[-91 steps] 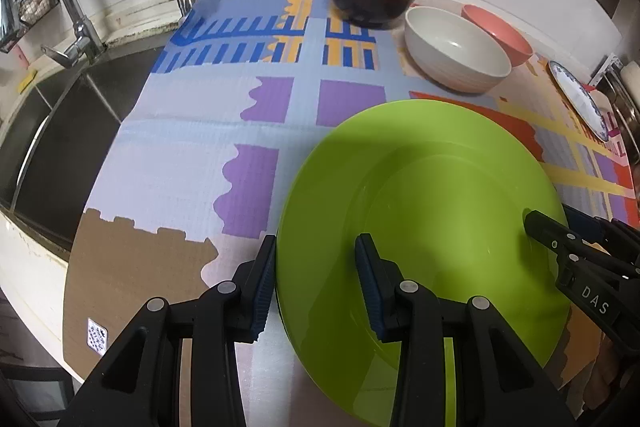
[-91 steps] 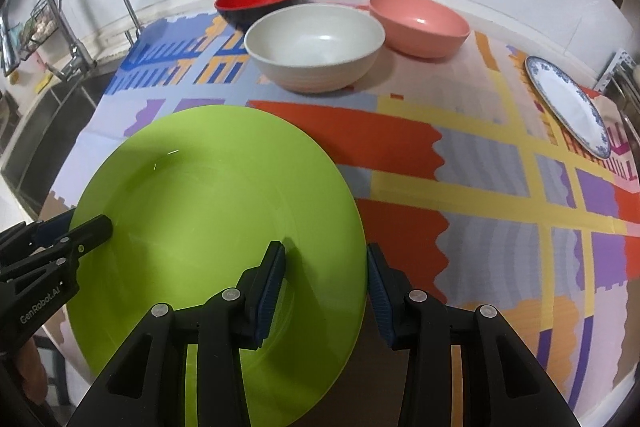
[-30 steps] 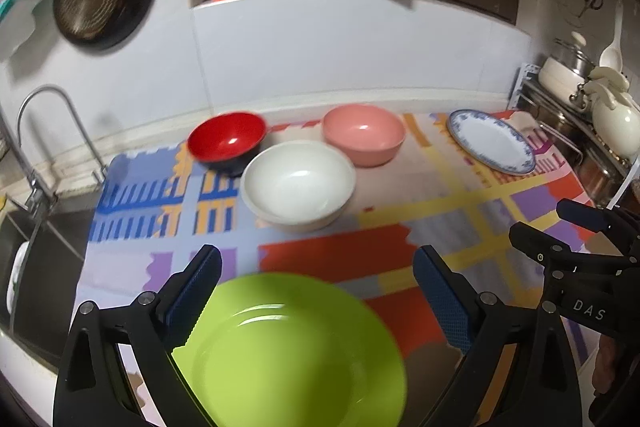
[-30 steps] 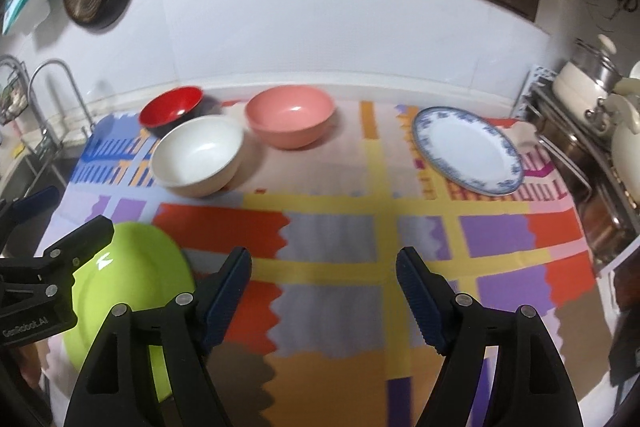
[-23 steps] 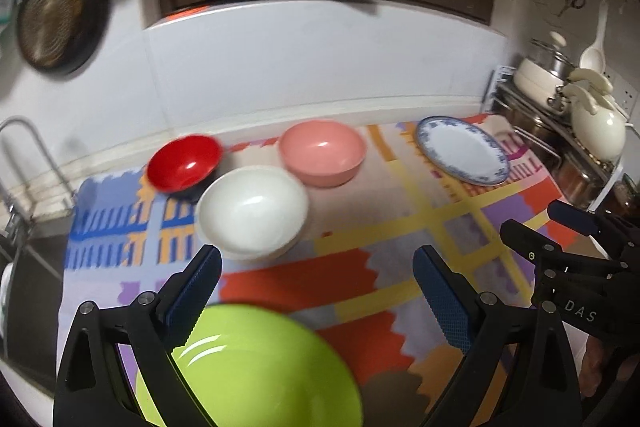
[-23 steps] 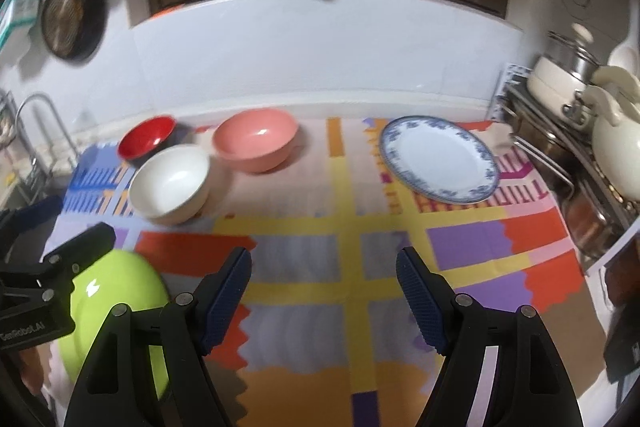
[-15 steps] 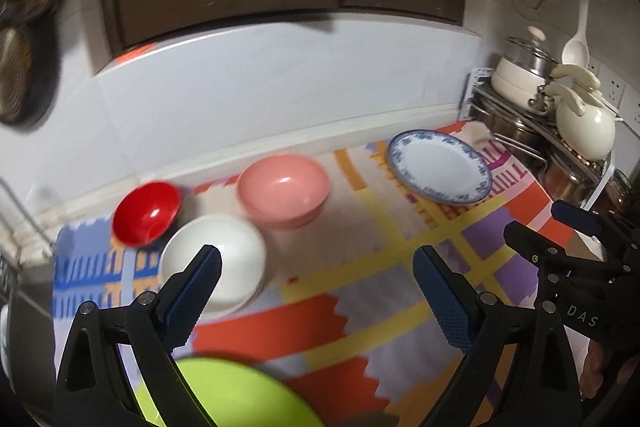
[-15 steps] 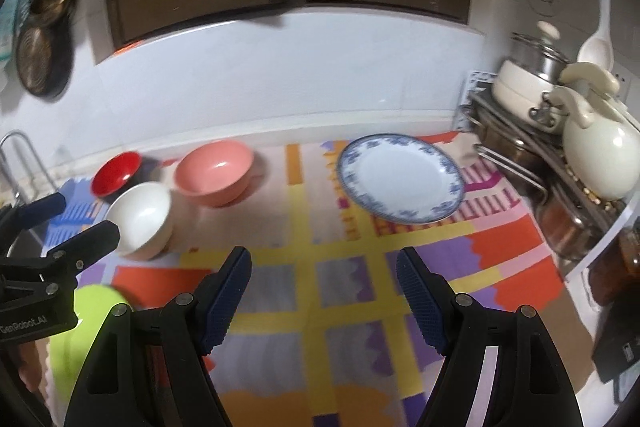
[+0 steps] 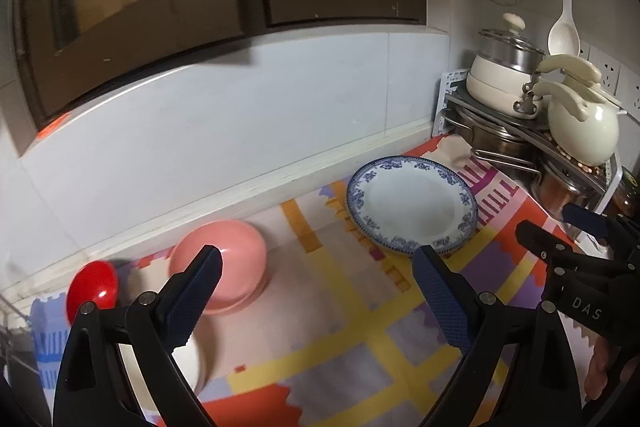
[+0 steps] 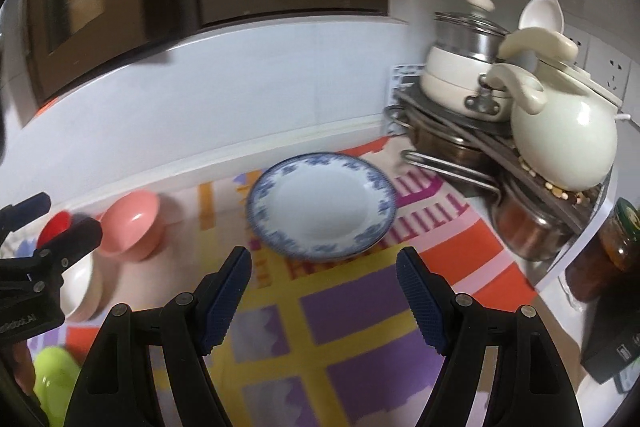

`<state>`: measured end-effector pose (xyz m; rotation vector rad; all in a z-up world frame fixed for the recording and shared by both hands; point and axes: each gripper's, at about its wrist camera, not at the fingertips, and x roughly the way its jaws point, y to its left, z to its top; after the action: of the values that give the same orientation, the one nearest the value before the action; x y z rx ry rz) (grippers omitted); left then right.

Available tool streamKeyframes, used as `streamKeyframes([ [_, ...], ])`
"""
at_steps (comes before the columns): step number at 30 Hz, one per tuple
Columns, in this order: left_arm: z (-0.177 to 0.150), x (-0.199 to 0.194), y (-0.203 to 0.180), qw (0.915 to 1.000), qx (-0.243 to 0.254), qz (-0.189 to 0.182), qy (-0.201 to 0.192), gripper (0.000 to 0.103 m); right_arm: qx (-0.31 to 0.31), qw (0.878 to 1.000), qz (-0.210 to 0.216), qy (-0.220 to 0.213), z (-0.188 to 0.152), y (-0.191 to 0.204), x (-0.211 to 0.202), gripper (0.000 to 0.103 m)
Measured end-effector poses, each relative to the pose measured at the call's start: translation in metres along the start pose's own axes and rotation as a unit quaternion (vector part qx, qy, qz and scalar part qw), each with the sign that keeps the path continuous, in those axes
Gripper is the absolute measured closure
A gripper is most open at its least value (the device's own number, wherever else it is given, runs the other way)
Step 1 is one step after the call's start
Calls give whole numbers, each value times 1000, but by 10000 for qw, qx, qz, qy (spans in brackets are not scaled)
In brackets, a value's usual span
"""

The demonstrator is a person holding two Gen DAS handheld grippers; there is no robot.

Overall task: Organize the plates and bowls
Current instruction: 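Move both grippers to the rim of the small blue-patterned plate by the pot rack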

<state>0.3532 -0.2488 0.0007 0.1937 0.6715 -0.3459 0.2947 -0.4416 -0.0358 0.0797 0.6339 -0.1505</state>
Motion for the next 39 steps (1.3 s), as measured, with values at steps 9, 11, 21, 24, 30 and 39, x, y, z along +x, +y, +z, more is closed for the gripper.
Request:
streamKeyframes([
  [9, 21, 62, -20, 9999, -76, -47, 47, 6, 77, 9996, -238, -99, 22, -30, 50, 28],
  [11, 23, 78, -23, 9999, -99, -68, 82, 6, 73, 9996, -281, -56, 25, -33, 63, 28],
  [21, 25, 158, -28, 9992, -98, -88, 376, 7, 155, 9984, -539, 104, 31, -48, 131, 28],
  [24, 25, 179, -30, 9989, -150, -67, 439, 9, 254, 9981, -493, 255, 30, -53, 152, 28],
  [30, 24, 216, -34, 9972, -211, -142, 700, 14, 426, 9965, -536, 481, 30, -61, 185, 28],
  [39, 19, 253, -37, 9935, -218, -234, 1092, 26, 441, 9946, -645, 690, 28, -68, 214, 28],
])
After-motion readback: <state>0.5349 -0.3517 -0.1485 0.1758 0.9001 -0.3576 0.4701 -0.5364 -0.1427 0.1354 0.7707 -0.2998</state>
